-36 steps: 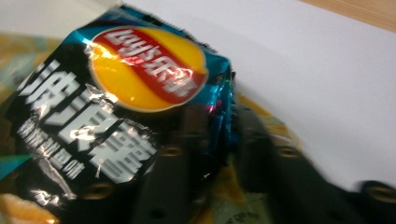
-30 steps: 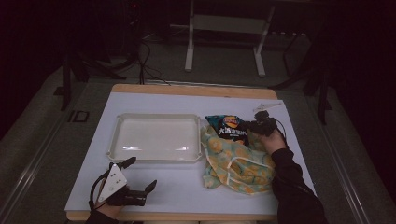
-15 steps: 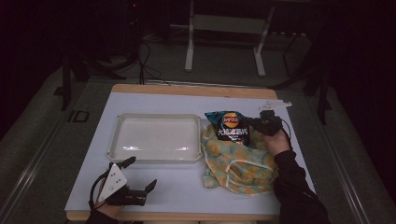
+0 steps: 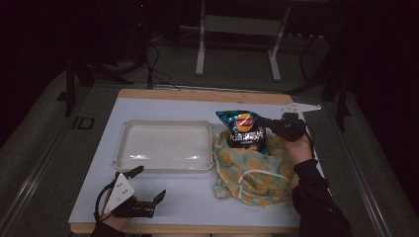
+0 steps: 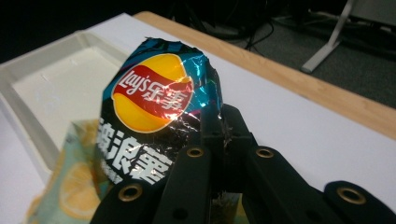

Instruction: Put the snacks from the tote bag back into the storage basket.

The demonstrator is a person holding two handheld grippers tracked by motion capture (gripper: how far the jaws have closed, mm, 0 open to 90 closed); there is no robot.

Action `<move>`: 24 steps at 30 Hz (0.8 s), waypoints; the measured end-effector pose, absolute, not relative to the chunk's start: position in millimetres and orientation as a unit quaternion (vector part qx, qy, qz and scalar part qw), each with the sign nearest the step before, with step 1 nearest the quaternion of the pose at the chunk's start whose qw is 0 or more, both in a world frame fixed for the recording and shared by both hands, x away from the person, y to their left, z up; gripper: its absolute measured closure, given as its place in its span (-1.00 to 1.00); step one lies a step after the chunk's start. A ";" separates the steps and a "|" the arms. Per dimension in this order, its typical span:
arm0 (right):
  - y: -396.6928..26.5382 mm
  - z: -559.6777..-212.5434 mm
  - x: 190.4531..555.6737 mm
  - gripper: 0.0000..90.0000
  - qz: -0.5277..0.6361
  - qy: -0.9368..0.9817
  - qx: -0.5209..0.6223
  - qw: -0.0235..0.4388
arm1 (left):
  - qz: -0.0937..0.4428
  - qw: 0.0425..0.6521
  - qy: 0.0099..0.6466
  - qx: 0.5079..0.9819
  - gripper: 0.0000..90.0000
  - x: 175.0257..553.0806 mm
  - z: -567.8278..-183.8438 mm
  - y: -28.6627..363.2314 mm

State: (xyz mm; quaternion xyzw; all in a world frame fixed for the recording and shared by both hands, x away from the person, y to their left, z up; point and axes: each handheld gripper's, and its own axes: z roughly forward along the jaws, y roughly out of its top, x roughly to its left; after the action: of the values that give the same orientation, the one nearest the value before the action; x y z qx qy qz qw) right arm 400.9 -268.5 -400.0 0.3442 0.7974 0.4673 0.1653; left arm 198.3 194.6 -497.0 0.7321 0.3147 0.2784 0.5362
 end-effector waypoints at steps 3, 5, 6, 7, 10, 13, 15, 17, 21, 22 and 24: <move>-270.3 -390.7 397.7 1.00 0.479 0.791 0.341 0.167 | 0.279 0.536 0.315 0.732 -0.99 198.5 -497.0 194.5; -270.8 -385.3 396.0 1.00 0.481 0.790 0.340 0.173 | 0.279 0.536 0.315 0.732 -0.99 198.6 -497.1 194.5; -271.2 -382.2 395.4 1.00 0.483 0.789 0.340 0.174 | 0.279 0.535 0.315 0.732 -0.99 198.6 -497.0 194.5; -271.4 -379.0 394.6 1.00 0.483 0.787 0.340 0.178 | 0.279 0.536 0.316 0.732 -0.99 198.6 -497.0 194.5; -270.6 -367.8 391.9 1.00 0.482 0.785 0.338 0.192 | 0.279 0.535 0.315 0.732 -0.99 198.6 -497.0 194.5; -270.8 -356.5 389.9 1.00 0.483 0.782 0.338 0.205 | 0.279 0.536 0.316 0.731 -0.99 198.6 -497.0 194.5; -271.1 -353.5 389.5 1.00 0.484 0.780 0.338 0.208 | 0.279 0.536 0.317 0.731 -0.99 198.7 -497.1 194.6; -272.6 -339.3 387.8 1.00 0.491 0.771 0.343 0.217 | 0.279 0.537 0.317 0.731 -0.99 198.8 -496.9 194.9; -271.8 -326.7 386.0 1.00 0.495 0.765 0.343 0.229 | 0.279 0.537 0.318 0.730 -0.99 198.5 -496.8 194.9; -271.8 -326.7 386.0 1.00 0.495 0.765 0.343 0.229 | 0.279 0.537 0.318 0.730 -0.99 198.5 -496.8 194.9; -269.7 -312.5 383.6 1.00 0.496 0.760 0.344 0.243 | 0.280 0.536 0.318 0.730 -0.99 198.5 -496.7 195.3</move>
State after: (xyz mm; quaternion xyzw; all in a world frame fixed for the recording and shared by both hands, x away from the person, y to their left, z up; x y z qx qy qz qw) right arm 383.6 -269.7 -312.5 0.3437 0.7597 0.4956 0.2430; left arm 198.5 195.3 -496.7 0.7303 0.3179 0.2799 0.5360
